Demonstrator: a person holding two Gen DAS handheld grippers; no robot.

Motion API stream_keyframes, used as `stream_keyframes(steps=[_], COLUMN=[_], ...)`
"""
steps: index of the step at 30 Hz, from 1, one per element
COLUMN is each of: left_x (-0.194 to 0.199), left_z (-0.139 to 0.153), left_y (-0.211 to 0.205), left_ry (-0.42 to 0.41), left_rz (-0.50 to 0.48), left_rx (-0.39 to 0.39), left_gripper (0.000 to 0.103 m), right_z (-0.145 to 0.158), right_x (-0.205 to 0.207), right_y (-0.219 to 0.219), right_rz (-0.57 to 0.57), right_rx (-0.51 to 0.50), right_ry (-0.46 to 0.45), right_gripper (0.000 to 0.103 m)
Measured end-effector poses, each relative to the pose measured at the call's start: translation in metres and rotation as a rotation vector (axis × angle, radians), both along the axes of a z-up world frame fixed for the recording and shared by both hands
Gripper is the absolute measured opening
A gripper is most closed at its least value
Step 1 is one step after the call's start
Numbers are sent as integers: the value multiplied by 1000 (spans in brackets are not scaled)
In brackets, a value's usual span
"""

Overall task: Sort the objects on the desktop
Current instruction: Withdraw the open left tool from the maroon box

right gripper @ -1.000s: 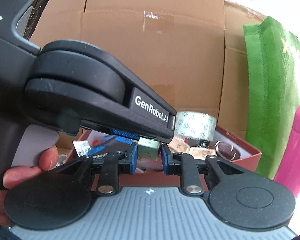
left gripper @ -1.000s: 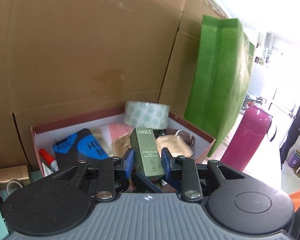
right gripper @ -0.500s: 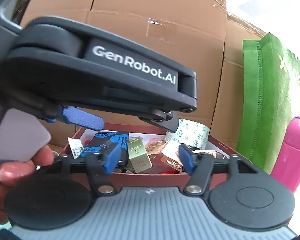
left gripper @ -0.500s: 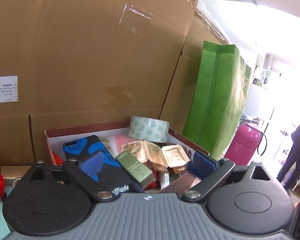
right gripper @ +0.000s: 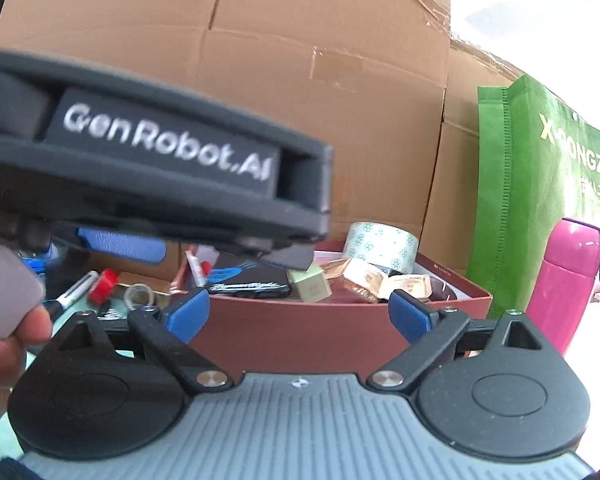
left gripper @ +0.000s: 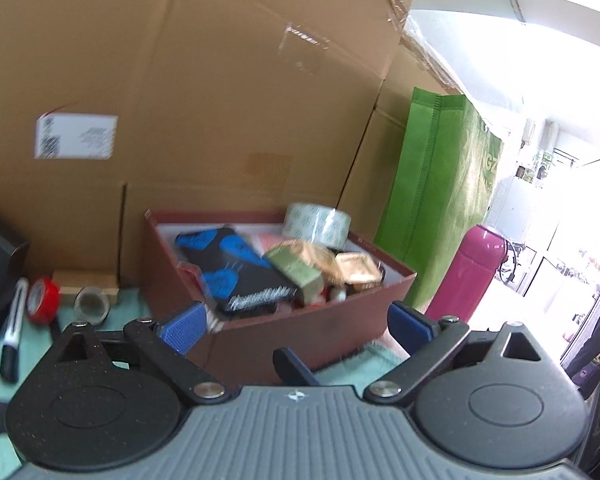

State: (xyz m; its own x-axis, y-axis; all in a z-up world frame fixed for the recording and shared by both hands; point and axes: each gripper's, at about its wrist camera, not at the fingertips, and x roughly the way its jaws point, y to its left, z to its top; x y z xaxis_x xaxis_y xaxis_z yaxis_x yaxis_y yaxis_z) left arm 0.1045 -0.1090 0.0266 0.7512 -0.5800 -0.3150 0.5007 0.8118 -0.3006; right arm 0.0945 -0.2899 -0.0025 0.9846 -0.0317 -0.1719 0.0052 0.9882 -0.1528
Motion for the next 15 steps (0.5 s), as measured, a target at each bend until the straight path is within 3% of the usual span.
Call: stream_keyframes(steps=[15], left_x=[-43], left_z=[-29], left_y=[68], left_ry=[120], left_rz=[114], left_rx=[-56], left_gripper=[100], right_z=[-11], right_x=[-38], right_y=[62], right_rz=[199], right_rx=[2], right_ry=[86], right_gripper=[94])
